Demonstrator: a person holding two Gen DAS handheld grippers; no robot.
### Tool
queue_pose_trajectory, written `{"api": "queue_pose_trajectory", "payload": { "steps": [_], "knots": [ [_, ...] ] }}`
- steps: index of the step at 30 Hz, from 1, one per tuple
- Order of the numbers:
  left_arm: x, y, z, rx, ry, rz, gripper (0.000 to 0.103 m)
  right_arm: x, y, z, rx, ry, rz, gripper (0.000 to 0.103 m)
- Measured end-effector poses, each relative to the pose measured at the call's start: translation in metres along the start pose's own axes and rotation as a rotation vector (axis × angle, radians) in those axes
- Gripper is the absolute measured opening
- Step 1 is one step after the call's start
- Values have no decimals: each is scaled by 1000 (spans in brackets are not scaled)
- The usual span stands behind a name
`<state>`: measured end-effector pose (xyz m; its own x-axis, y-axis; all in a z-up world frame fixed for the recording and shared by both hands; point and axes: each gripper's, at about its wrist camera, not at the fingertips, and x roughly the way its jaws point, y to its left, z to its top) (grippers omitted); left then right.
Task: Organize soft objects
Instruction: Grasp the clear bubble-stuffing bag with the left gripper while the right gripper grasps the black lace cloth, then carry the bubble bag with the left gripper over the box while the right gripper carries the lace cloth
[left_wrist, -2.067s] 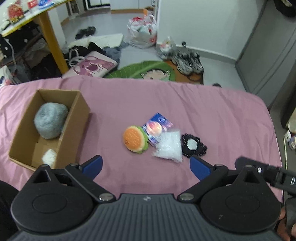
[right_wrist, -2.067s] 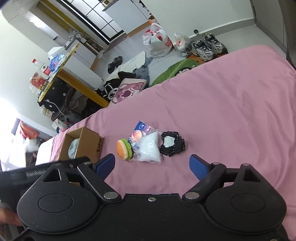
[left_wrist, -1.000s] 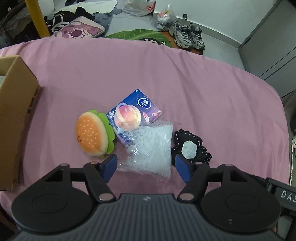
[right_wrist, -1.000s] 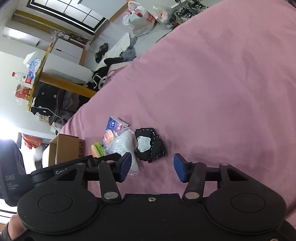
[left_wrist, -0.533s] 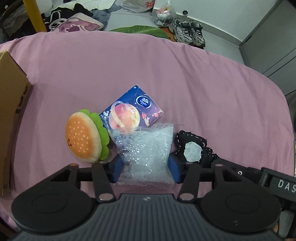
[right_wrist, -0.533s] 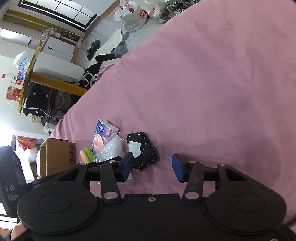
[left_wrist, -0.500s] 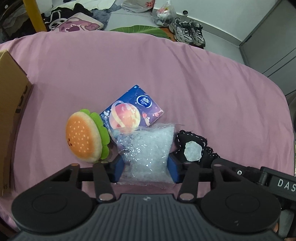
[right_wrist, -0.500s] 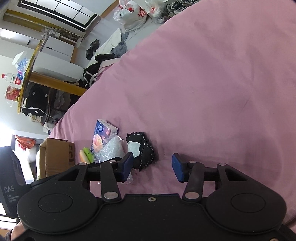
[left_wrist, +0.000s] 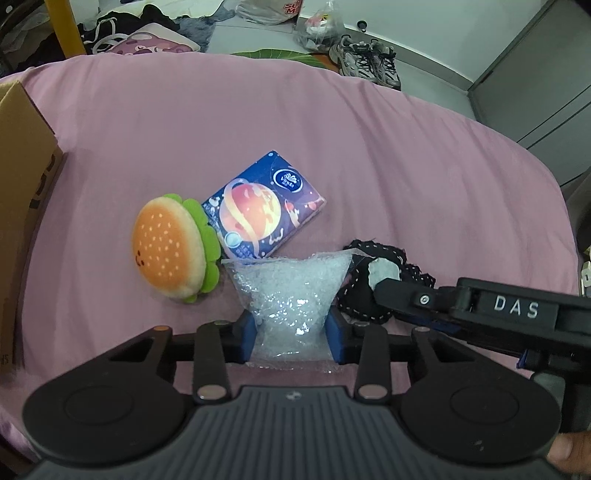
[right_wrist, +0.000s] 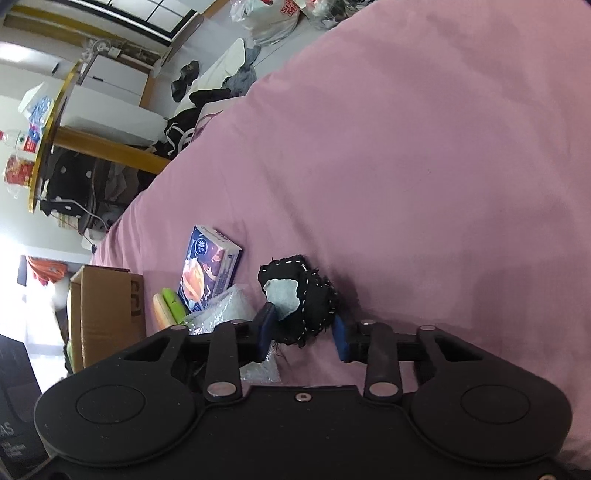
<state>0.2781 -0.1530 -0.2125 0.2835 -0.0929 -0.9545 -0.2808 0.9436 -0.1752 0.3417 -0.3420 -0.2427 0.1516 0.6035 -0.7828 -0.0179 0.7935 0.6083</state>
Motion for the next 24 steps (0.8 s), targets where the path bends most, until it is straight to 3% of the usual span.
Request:
{"api": "queue_pose_trajectory", "payload": {
  "steps": [4, 7, 24],
  "knots": [
    [-3, 4, -5, 1, 1, -9, 37, -9, -2, -3, 24, -20, 31, 12],
    [-8, 7, -9, -5, 0, -15, 36, -19, 0, -7, 20, -53, 19, 8],
    [-51, 21, -23, 17, -63, -36, 35, -66, 25, -35, -38, -200, -36, 8]
  ]
}}
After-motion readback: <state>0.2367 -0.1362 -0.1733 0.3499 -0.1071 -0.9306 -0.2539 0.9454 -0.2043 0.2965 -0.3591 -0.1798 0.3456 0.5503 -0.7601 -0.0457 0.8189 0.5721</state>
